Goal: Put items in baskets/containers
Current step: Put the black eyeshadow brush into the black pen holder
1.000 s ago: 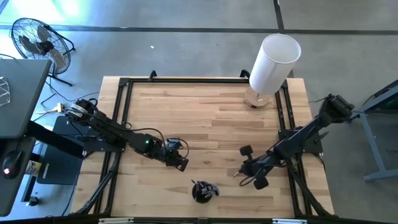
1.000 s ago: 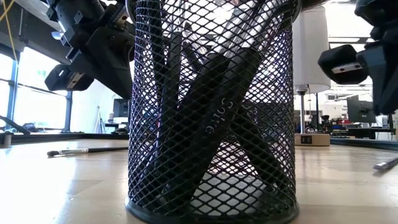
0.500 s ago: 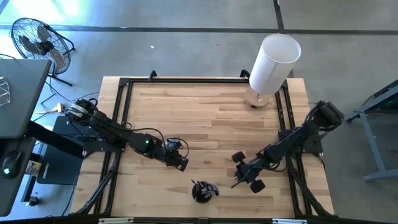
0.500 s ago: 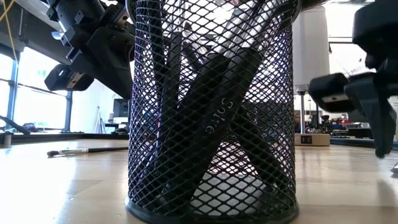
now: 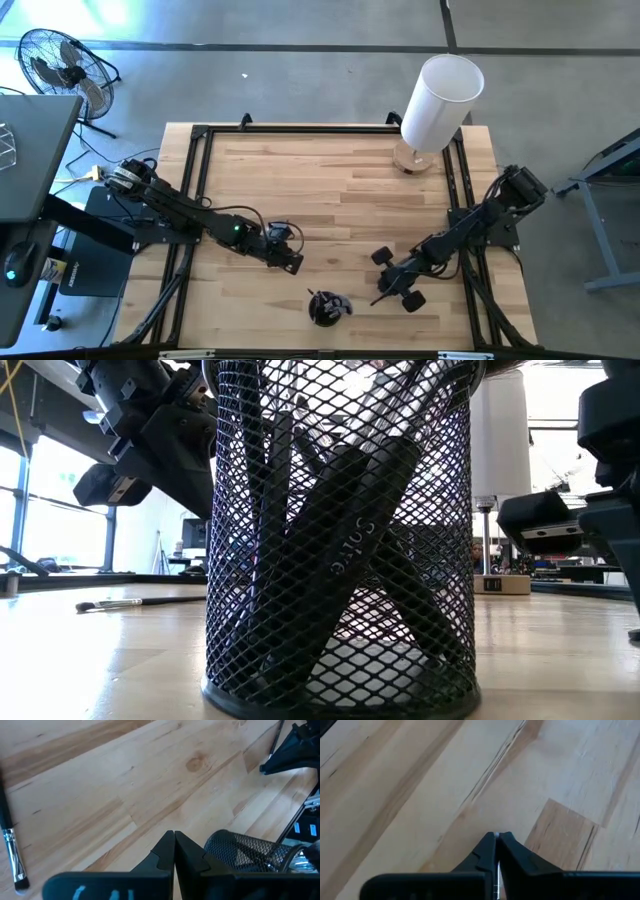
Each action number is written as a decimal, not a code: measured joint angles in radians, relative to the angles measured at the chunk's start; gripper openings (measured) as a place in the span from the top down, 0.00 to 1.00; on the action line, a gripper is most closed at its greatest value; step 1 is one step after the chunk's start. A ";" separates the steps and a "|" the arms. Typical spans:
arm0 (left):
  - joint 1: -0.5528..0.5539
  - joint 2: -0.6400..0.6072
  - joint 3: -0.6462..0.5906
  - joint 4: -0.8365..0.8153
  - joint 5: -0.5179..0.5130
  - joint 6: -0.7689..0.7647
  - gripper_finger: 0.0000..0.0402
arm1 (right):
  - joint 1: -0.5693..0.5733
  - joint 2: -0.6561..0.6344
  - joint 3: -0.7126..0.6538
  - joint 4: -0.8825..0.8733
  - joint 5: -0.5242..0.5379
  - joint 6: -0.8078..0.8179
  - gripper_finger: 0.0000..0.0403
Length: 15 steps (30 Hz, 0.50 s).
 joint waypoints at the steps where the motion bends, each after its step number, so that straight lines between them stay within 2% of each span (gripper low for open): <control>1: 0.000 0.000 0.000 0.000 -0.004 0.000 1.00 | 0.000 0.000 0.000 -0.004 0.004 0.000 0.98; 8: 0.000 0.000 0.000 0.000 -0.010 0.000 1.00 | -0.001 -0.019 -0.001 -0.030 0.018 0.063 0.99; 15: 0.000 0.000 0.000 0.000 -0.013 0.000 1.00 | -0.002 -0.152 -0.005 -0.106 0.081 0.146 1.00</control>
